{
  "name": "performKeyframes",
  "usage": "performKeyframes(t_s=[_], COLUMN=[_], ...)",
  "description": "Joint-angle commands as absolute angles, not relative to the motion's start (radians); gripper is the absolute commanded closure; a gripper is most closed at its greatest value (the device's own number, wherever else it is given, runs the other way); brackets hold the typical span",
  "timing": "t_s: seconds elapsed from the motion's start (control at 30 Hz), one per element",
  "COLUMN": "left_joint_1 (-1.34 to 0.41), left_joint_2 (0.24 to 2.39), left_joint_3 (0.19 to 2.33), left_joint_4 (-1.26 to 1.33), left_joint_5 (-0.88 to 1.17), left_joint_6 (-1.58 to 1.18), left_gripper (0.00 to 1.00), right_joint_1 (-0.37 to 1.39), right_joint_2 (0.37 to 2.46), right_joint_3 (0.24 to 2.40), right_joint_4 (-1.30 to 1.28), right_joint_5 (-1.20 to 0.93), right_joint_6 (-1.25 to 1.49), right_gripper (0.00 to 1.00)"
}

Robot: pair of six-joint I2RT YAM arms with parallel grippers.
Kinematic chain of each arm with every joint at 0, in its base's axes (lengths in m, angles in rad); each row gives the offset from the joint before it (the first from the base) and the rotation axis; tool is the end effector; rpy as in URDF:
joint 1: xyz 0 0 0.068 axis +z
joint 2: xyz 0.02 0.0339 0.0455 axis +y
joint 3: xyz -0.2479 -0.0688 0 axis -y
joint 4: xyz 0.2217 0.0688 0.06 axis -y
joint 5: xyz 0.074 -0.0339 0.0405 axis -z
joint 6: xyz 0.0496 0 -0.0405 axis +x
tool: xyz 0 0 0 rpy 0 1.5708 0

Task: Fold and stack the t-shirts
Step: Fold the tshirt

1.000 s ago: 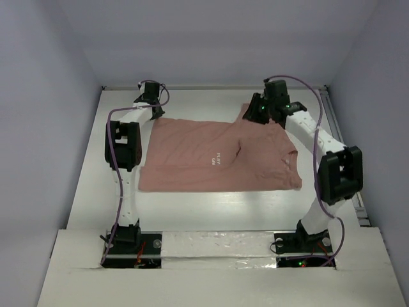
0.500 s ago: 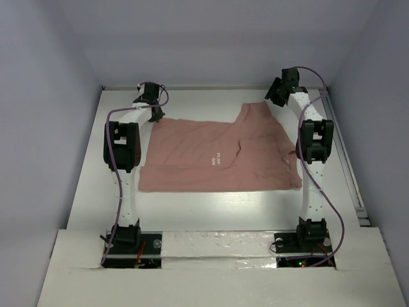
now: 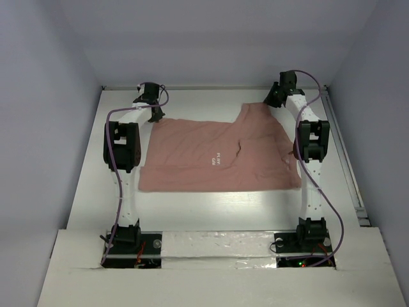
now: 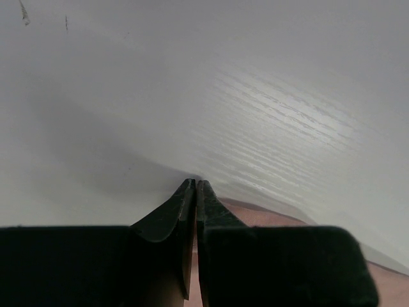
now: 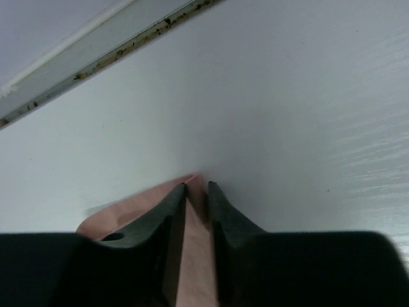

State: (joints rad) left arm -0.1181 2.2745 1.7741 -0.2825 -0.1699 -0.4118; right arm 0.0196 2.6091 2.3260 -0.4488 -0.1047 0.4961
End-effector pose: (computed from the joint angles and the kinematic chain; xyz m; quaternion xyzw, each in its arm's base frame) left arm 0.4884 -0.0495 0.1621 -0.1668 0.9054 -0.0245 0.3896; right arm 0.5547 0.0161 0.1526 0.1945 0.8913 0.1499 0.3811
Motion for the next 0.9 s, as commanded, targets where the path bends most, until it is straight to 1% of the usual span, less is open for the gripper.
performKeyframes(t_s=[0.0,0.13,0.23,0.3,0.33,0.37,0.4,0.43,0.47,0.5,0.57,0.6,0.73,0.87], left_joint_1=[-0.124,-0.124,-0.124,-0.124,-0.124,-0.115,-0.115,-0.115,-0.115,-0.115,-0.115,-0.115,-0.115,-0.115], left_joint_2=[2.221,2.215,2.203,2.188,2.181,2.174,2.157,2.148,2.138,2.119,2.088,2.057,1.976,1.888], left_joint_3=[1.792,1.792,1.818,1.830,1.836,1.832,1.824,1.809,1.801,1.790,1.740,1.720,1.597,1.471], left_joint_4=[-0.328,-0.333,-0.350,-0.356,-0.367,-0.367,-0.362,-0.362,-0.362,-0.361,-0.339,-0.331,-0.299,-0.262], left_joint_5=[-0.183,-0.186,-0.199,-0.218,-0.224,-0.229,-0.229,-0.232,-0.242,-0.244,-0.250,-0.253,-0.253,-0.258], left_joint_6=[-0.399,-0.402,-0.390,-0.379,-0.377,-0.377,-0.376,-0.374,-0.370,-0.367,-0.361,-0.357,-0.365,-0.368], left_gripper=[1.00,1.00,1.00,1.00,1.00,1.00,1.00,1.00,1.00,1.00,1.00,1.00,1.00,1.00], right_joint_1=[0.020,0.020,0.020,0.020,0.020,0.020,0.020,0.020,0.020,0.020,0.020,0.020,0.020,0.020], right_joint_2=[2.609,2.599,2.521,2.444,2.357,2.311,2.263,2.184,2.149,2.114,2.008,1.973,1.800,1.646], right_joint_3=[2.330,2.327,2.277,2.143,2.091,1.977,1.921,1.869,1.826,1.736,1.637,1.546,1.361,1.238], right_joint_4=[-0.439,-0.411,-0.358,-0.290,-0.272,-0.250,-0.218,-0.213,-0.216,-0.212,-0.206,-0.186,-0.176,-0.205], right_joint_5=[-0.114,-0.123,-0.139,-0.149,-0.162,-0.172,-0.178,-0.195,-0.199,-0.202,-0.213,-0.218,-0.190,-0.149], right_joint_6=[0.511,0.534,0.546,0.548,0.546,0.543,0.538,0.537,0.532,0.531,0.532,0.528,0.523,0.511], right_gripper=[0.76,1.00,1.00,1.00,1.00,1.00,1.00,1.00,1.00,1.00,1.00,1.00,1.00,1.00])
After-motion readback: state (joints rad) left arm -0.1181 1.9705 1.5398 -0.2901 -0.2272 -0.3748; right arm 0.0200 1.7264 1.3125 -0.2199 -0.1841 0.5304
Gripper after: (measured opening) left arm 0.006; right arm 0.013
